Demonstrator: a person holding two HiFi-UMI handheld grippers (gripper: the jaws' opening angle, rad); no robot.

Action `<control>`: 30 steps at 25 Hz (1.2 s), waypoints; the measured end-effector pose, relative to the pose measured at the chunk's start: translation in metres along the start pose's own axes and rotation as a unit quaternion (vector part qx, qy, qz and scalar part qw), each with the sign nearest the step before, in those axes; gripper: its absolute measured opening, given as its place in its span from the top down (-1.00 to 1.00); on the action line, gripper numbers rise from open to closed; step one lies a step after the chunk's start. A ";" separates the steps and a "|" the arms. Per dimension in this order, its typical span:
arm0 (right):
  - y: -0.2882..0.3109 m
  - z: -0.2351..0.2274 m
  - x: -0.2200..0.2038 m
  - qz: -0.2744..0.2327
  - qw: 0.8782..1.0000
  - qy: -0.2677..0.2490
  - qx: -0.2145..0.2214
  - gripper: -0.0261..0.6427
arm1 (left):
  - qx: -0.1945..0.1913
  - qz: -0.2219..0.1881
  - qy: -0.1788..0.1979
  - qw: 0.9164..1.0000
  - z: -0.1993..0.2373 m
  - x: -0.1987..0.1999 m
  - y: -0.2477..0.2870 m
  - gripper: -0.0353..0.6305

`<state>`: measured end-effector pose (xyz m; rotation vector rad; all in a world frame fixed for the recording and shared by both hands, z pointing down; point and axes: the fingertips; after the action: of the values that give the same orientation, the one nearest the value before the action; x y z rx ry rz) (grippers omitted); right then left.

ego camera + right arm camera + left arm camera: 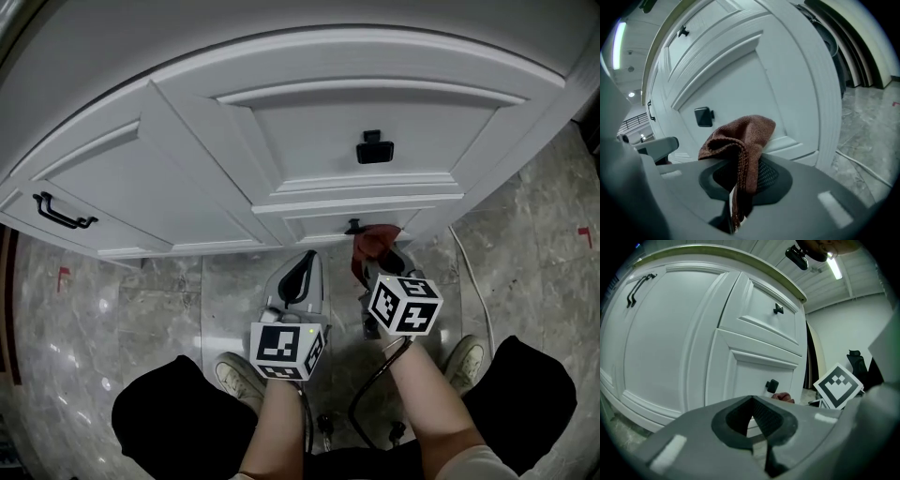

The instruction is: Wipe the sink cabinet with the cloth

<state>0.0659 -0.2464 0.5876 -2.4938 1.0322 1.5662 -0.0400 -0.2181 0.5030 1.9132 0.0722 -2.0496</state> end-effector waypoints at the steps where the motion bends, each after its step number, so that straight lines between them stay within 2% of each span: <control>1: -0.005 -0.007 0.003 -0.002 1.000 -0.001 -0.007 0.67 | -0.006 -0.001 0.000 1.000 -0.007 0.000 0.002 0.89; 5: -0.023 -0.031 0.011 0.001 0.999 -0.012 -0.033 0.67 | -0.027 0.000 0.005 1.000 -0.034 -0.001 0.006 0.89; 9: -0.048 -0.068 0.016 -0.005 0.996 0.017 -0.083 0.68 | -0.039 0.002 0.011 0.999 -0.054 -0.003 0.009 0.89; 12: -0.058 -0.077 0.016 -0.008 0.995 0.031 -0.091 0.68 | -0.047 0.004 0.021 0.999 -0.065 -0.004 0.010 0.89; 17: -0.066 -0.063 0.034 -0.031 0.995 0.027 -0.088 0.68 | -0.046 -0.004 0.040 0.998 -0.066 0.008 0.011 0.89; 19: -0.074 -0.044 0.056 -0.051 0.995 0.003 -0.083 0.68 | -0.041 -0.015 0.037 0.998 -0.062 0.023 0.006 0.89; 22: -0.093 0.001 0.097 -0.088 0.992 -0.060 -0.064 0.68 | -0.032 -0.049 0.036 0.998 -0.058 0.060 -0.012 0.89; 27: -0.139 0.075 0.147 -0.144 0.973 -0.173 -0.044 0.68 | -0.011 -0.120 0.038 0.992 -0.054 0.130 -0.064 0.89; 30: -0.165 0.102 0.151 -0.158 0.967 -0.198 -0.040 0.68 | -0.005 -0.145 0.045 0.988 -0.058 0.156 -0.099 0.89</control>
<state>0.1158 -0.1601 0.3623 -2.1176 0.5000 1.9108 -0.0181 -0.1418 0.3266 2.0930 0.4041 -2.1323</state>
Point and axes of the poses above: the fingertips, and each gripper's own axes: y forward along the fingers, z to its left, x out of its top, and after that the axes turned 13 degrees about x, right-handed
